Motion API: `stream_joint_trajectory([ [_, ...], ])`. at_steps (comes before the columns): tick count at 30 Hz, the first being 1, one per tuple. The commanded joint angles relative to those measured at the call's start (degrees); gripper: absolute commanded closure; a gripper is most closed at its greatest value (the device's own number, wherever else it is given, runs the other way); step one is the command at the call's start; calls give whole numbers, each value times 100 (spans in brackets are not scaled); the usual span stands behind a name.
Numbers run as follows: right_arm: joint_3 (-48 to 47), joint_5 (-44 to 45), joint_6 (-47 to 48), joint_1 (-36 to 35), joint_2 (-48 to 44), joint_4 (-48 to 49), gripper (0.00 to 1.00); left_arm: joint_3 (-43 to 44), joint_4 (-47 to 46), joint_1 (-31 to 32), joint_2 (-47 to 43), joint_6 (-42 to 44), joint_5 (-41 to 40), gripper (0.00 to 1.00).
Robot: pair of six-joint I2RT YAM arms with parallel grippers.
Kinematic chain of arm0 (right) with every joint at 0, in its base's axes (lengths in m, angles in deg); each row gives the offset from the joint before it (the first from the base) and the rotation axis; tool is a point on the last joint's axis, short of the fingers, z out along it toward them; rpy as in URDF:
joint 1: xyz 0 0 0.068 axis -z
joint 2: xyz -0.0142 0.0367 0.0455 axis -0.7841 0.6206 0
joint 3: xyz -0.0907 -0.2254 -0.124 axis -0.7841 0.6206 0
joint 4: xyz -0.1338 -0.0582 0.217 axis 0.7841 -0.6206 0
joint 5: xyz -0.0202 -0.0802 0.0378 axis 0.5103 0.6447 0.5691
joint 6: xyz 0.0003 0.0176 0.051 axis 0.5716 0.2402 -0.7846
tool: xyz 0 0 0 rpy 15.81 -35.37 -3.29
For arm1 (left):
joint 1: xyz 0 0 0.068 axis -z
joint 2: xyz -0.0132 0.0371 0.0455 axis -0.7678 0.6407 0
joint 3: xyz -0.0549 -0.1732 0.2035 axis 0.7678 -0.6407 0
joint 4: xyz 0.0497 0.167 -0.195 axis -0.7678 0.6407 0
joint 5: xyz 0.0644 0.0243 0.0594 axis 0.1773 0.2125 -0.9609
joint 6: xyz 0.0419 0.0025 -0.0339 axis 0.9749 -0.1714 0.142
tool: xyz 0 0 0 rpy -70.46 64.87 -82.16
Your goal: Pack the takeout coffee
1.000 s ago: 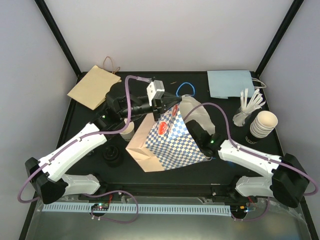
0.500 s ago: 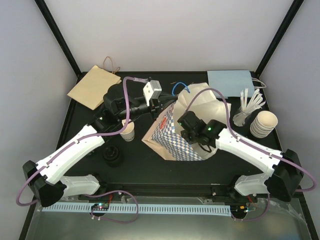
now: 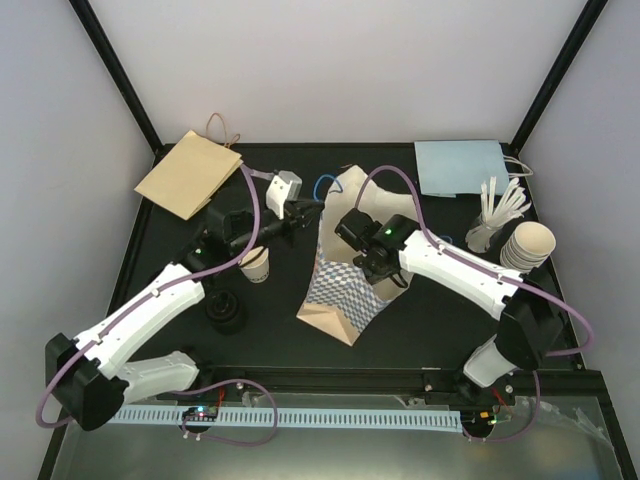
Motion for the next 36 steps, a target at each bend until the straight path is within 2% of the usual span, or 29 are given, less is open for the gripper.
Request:
stream_joint_trajectory([
  [1, -107, -448, 93, 28, 201, 339, 97, -81, 76, -99, -384, -25, -206, 91],
  [6, -103, -595, 53, 30, 339, 524, 97, -19, 483, -110, -597, 176, -220, 69],
  [14, -122, -514, -158, 31, 364, 787, 95, 199, 1394, -106, -965, 306, -258, 16],
  [17, 119, -514, -322, 28, 328, 1078, 95, 286, 1863, -113, -1129, 312, -500, 2],
  [22, 425, -591, -580, 34, 435, 1422, 95, 233, 2375, -105, -1478, 394, -838, 1],
  [29, 496, -758, -910, 29, 607, 1552, 93, 9, 2435, -113, -1843, 489, -918, 1],
  [36, 139, -756, -2232, 28, 1062, 773, 99, -103, 2411, -107, -1912, 520, -886, 1],
])
